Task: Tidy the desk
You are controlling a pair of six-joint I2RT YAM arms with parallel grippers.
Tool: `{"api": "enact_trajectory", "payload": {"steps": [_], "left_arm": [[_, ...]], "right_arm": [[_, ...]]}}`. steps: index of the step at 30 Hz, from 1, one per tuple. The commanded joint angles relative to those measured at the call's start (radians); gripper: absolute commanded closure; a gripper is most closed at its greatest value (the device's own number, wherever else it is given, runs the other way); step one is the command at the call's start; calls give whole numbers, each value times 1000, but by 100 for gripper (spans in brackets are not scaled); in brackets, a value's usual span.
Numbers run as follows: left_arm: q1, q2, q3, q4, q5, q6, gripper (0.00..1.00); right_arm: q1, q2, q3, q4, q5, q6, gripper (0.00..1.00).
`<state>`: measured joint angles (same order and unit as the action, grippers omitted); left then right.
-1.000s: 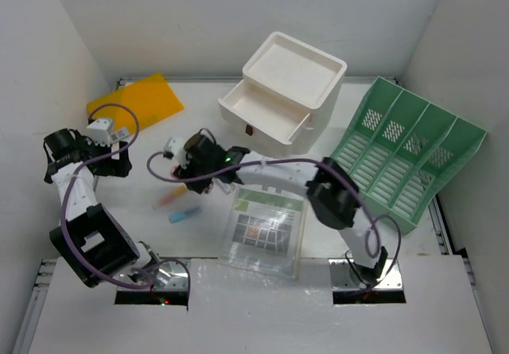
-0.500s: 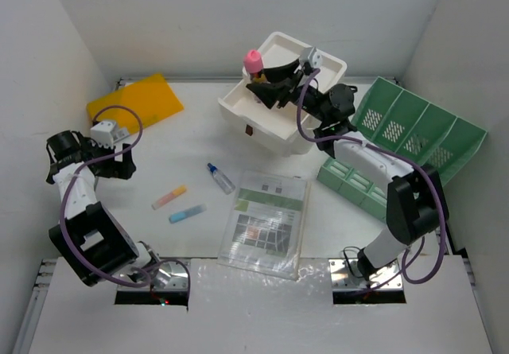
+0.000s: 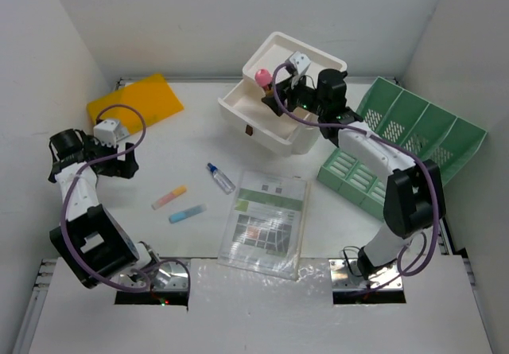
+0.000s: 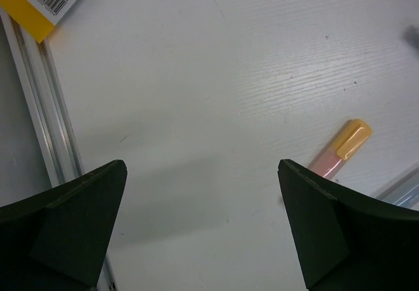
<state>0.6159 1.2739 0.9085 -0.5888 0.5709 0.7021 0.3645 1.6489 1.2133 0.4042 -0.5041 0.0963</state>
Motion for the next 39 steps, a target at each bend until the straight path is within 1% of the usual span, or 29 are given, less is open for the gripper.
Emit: {"api": "enact_trajectory", "payload": {"steps": [1,2,3,5,7,9,10,11,12,13,14,15,16,17,18,19,20,21,22,23,24,25,27,29,31,33,36,37,39], "left_arm": [[-28,-34,16,4,26,2,0],[-34,-36,21,4,18,0,0],[-54,-36,23,4,15,-6,0],[-86,-38,30,12,-9,-18,1],[-163,-44,36,17,-45,-44,1],[-256,-60,50,30,-89,-74,3],[-286,-68,62,29,-91,-82,6],[-316,-82,93,14,-89,-91,9],[-382,-87,111,6,-91,-105,12],[-419,-94,153,-11,-103,-114,19],[-459,-97,174,-22,-111,-122,23],[-541,-96,217,-43,-123,-140,30],[-582,-96,217,-49,-132,-151,32],[-626,-93,251,-54,-141,-164,32],[-725,-90,265,-57,-149,-186,33],[-770,-84,282,-43,-172,-202,31],[-856,-79,286,-30,-183,-229,27],[-896,-67,290,12,-212,-243,21],[-970,-58,290,33,-232,-266,19],[-1001,-47,291,56,-252,-274,18],[-1031,-19,294,96,-308,-283,16],[-1056,-2,308,110,-333,-292,15],[-1111,65,355,115,-332,-312,12],[-1131,119,400,92,-290,-340,10],[-1157,195,454,73,-293,-360,9],[-1170,254,484,90,-337,-377,9],[-1180,318,530,113,-433,-394,10],[-1180,332,541,116,-451,-400,12],[-1183,367,562,116,-488,-403,17]], "right_arm": [[14,11,129,-266,84,-191,38],[19,17,147,-333,96,-205,31],[25,18,163,-353,105,-222,24],[27,12,201,-383,127,-227,6],[28,2,233,-398,159,-205,6],[27,-15,261,-404,222,-179,10],[27,-21,288,-433,246,-169,18],[27,-26,304,-441,330,-158,33],[27,-26,324,-476,385,-141,76],[27,-21,385,-508,441,-123,86],[27,-12,422,-542,496,-124,87],[25,15,493,-615,622,-132,63],[25,29,521,-646,694,-138,49],[27,43,546,-686,758,-144,42],[21,57,566,-697,859,-161,29],[16,81,595,-705,895,-173,25],[7,97,610,-717,914,-185,25],[-22,141,664,-751,930,-196,24],[-44,169,696,-771,911,-195,24],[-100,202,738,-801,847,-169,22],[-131,282,846,-833,810,-149,21],[-160,323,903,-896,749,-136,20],[-225,397,1030,-933,591,-130,18],[-254,437,1034,-903,523,-161,11],[-272,430,967,-831,423,-162,8],[-294,433,934,-805,339,-167,8],[-295,459,937,-808,299,-220,10],[-295,466,945,-824,251,-237,12],[-297,489,966,-844,237,-273,17]]}}
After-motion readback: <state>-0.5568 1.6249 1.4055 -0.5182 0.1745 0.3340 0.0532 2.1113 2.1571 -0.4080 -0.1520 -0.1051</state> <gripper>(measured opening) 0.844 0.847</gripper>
